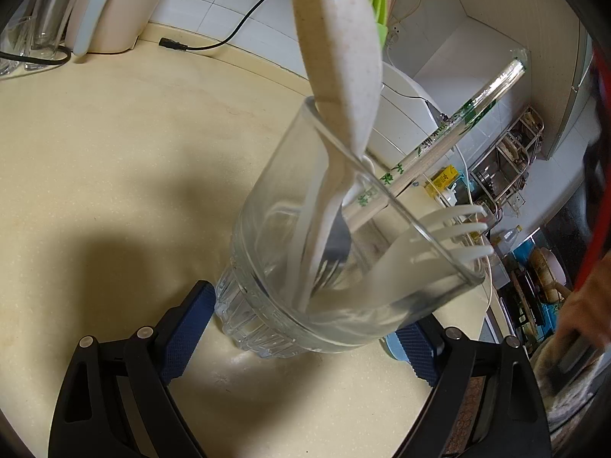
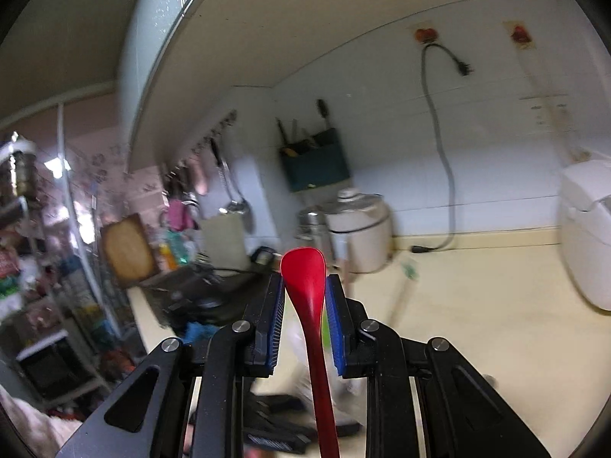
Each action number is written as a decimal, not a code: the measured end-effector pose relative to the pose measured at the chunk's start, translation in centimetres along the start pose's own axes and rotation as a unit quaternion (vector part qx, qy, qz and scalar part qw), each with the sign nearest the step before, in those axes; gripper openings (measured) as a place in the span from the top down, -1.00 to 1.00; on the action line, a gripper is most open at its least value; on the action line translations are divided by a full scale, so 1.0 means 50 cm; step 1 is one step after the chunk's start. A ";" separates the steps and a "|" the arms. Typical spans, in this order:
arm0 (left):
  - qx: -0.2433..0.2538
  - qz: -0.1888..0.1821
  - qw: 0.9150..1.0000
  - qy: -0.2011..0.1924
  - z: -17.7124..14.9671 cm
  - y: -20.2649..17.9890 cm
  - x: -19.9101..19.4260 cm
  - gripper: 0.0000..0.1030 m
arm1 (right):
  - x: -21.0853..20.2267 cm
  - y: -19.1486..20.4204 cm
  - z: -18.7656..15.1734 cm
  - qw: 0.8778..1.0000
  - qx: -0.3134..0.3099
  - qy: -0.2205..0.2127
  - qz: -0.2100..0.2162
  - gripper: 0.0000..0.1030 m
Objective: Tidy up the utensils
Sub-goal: 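Carry the red spatula over the glass held by the left gripper, then lower the red spatula into the glass, then move the right gripper over the grey metal spoon on the counter, then close the right gripper on the grey spoon handle and lift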
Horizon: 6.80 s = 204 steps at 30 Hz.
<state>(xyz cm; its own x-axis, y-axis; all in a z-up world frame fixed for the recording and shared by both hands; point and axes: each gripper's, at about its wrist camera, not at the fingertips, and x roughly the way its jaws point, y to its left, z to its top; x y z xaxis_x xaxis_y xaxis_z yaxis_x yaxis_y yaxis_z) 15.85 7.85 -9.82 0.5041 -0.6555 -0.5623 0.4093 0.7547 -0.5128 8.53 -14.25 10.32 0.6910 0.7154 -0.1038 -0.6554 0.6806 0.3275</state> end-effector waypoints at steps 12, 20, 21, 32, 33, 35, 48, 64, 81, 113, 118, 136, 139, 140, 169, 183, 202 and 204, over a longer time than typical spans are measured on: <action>0.000 -0.001 1.000 0.000 0.000 0.001 0.001 -0.78 | 0.110 0.020 0.057 0.998 0.000 -0.037 0.041 0.57; -0.001 -0.001 1.000 0.000 0.000 0.001 0.001 -0.78 | 0.156 -0.027 0.011 1.000 0.026 -0.006 0.009 0.57; -0.001 -0.001 1.000 0.000 0.000 -0.002 0.003 -0.78 | 0.160 -0.030 0.008 1.000 0.030 -0.003 0.008 0.57; -0.001 -0.001 1.000 -0.001 0.000 0.002 0.001 -0.78 | 0.181 -0.027 -0.016 0.999 0.038 0.015 0.010 0.57; -0.001 -0.001 1.000 -0.001 0.000 0.002 0.001 -0.78 | 0.184 -0.026 -0.018 0.999 0.037 0.016 0.009 0.57; -0.001 -0.001 1.000 -0.001 0.000 0.002 0.001 -0.78 | 0.187 -0.026 -0.022 0.999 0.036 0.018 0.006 0.57; -0.001 -0.002 1.000 -0.001 0.000 0.003 0.001 -0.78 | 0.206 -0.026 -0.031 0.999 0.032 0.024 -0.006 0.57; -0.001 -0.002 1.000 -0.001 0.000 0.003 0.000 -0.78 | 0.220 -0.025 -0.054 1.000 0.014 0.019 -0.011 0.57; -0.002 -0.002 1.000 -0.001 0.000 0.003 0.001 -0.78 | 0.228 -0.020 -0.069 0.999 0.001 0.031 -0.009 0.56; -0.002 -0.003 1.000 -0.002 0.001 0.007 0.000 -0.78 | 0.029 -0.083 0.012 0.998 0.014 -0.034 -0.052 0.55; -0.002 -0.003 1.000 -0.002 0.001 0.007 0.000 -0.78 | -0.032 -0.199 -0.011 0.992 0.093 -0.031 -0.075 0.55; -0.002 -0.003 1.000 -0.002 0.001 0.008 -0.001 -0.78 | 0.004 -0.337 -0.128 0.959 0.157 0.118 -0.204 0.55; -0.002 -0.003 1.000 -0.002 0.001 0.008 -0.001 -0.78 | 0.019 -0.346 -0.143 0.953 0.159 0.134 -0.221 0.55; -0.002 -0.003 1.000 -0.002 0.001 0.008 -0.001 -0.78 | 0.020 -0.348 -0.145 0.951 0.161 0.137 -0.224 0.55; -0.002 -0.004 1.000 -0.002 0.001 0.008 -0.001 -0.78 | 0.109 -0.355 -0.191 0.930 0.164 0.225 -0.241 0.41; -0.002 -0.004 1.000 -0.002 0.001 0.008 -0.001 -0.78 | 0.181 -0.320 -0.222 0.908 0.089 0.296 -0.282 0.34; -0.002 -0.004 1.000 -0.002 0.002 0.010 -0.002 -0.78 | 0.224 -0.337 -0.221 0.897 0.026 0.302 -0.321 0.27; -0.002 -0.004 1.000 -0.002 0.002 0.010 -0.002 -0.78 | 0.223 -0.337 -0.221 0.898 0.023 0.302 -0.319 0.27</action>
<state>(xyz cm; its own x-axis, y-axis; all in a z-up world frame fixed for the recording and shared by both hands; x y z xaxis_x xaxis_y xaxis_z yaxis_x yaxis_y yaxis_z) 16.06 8.30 -9.95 0.5037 -0.6610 -0.5562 0.4097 0.7496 -0.5199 23.90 -15.98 -6.75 0.6204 0.1469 -0.7704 -0.1617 0.9852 0.0577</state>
